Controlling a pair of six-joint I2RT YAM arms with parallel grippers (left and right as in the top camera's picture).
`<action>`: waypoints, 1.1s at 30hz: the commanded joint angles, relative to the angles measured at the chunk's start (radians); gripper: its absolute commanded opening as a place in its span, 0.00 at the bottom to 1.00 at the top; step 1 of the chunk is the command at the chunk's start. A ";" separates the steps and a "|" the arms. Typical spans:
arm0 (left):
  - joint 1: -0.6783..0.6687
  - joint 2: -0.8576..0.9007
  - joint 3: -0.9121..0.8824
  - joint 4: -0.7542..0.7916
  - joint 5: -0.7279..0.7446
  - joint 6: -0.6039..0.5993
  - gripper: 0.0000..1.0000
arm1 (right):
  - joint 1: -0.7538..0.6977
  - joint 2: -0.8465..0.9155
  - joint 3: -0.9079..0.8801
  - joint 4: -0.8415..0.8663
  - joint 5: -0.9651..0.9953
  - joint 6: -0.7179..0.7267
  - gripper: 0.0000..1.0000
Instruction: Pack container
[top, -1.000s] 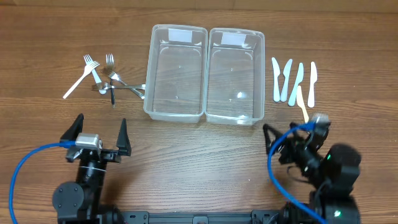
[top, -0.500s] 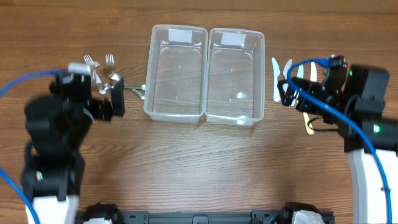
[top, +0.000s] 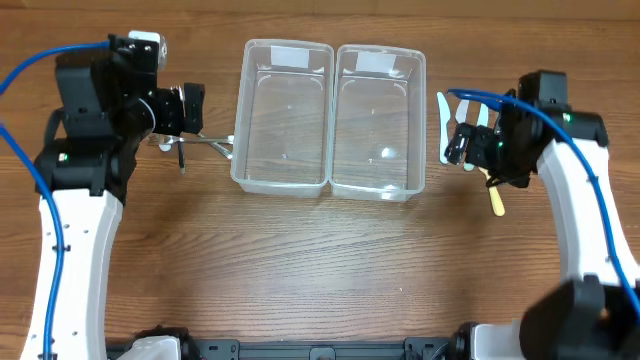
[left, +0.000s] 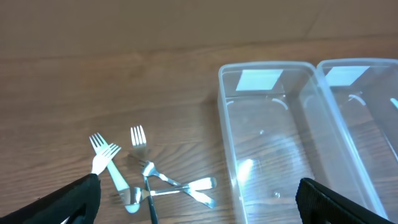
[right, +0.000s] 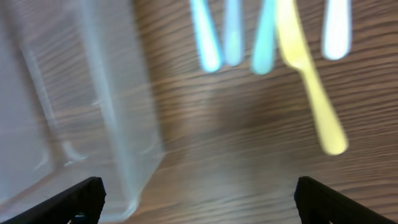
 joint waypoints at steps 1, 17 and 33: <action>-0.005 0.042 0.031 -0.002 0.016 0.020 1.00 | -0.102 0.063 0.061 0.039 0.076 -0.007 1.00; -0.005 0.222 0.029 -0.009 0.016 0.020 1.00 | -0.245 0.297 0.061 0.126 0.063 -0.086 0.91; -0.005 0.377 0.029 -0.002 0.016 0.020 1.00 | -0.153 0.327 0.060 0.119 0.170 -0.290 0.81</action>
